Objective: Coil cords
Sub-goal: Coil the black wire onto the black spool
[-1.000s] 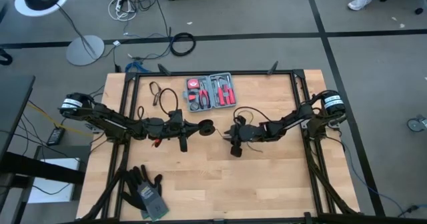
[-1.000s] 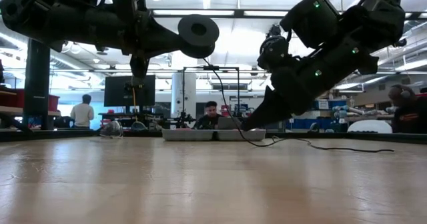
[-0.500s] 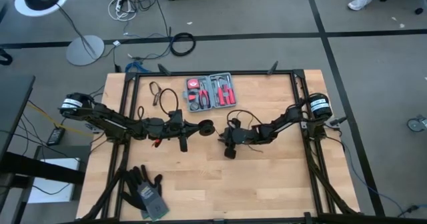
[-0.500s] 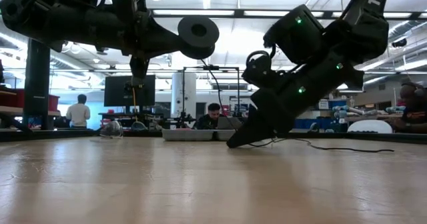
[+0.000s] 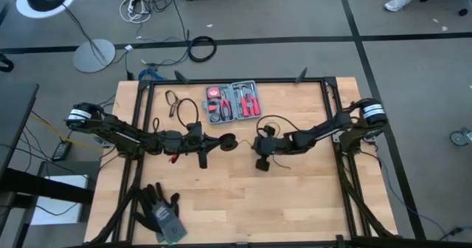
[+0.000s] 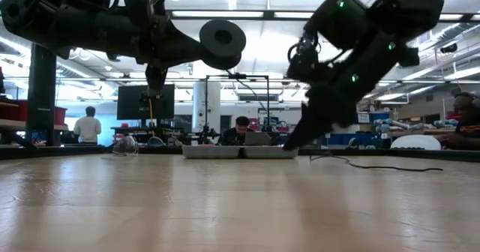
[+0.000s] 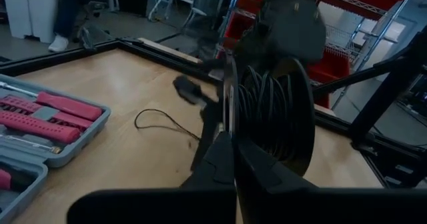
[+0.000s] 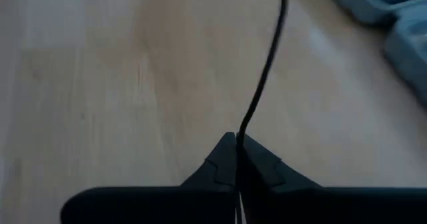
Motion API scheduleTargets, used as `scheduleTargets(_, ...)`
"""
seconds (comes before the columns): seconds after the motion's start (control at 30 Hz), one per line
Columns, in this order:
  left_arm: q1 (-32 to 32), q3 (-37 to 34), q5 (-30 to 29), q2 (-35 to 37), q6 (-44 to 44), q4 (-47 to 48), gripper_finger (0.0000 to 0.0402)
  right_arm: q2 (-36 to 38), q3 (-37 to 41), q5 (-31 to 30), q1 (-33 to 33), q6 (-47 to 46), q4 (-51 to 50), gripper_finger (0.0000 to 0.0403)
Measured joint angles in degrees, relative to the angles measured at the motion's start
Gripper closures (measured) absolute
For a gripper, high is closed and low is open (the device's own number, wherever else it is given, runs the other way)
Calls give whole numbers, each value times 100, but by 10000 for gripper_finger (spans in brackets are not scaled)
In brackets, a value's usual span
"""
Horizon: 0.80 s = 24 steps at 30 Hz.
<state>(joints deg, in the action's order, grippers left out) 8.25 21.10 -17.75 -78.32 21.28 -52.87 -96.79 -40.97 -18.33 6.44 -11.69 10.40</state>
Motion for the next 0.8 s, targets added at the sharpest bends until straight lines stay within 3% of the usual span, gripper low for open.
scheduleTargets(0.17,2,0,-3,0,13,394,401,654,-118,-1,-195,-193,-501,401)
scheduleTargets(0.37,1,-1,-273,0,299,1155,401,1022,-938,56,-350,-184,-1422,401)
scheduleTargets(0.57,0,180,-623,0,508,2004,401,646,-1858,358,-374,10,-1696,402)
scheduleTargets(0.8,0,642,-1173,0,612,2734,401,-386,-2869,765,-232,400,-1584,402)
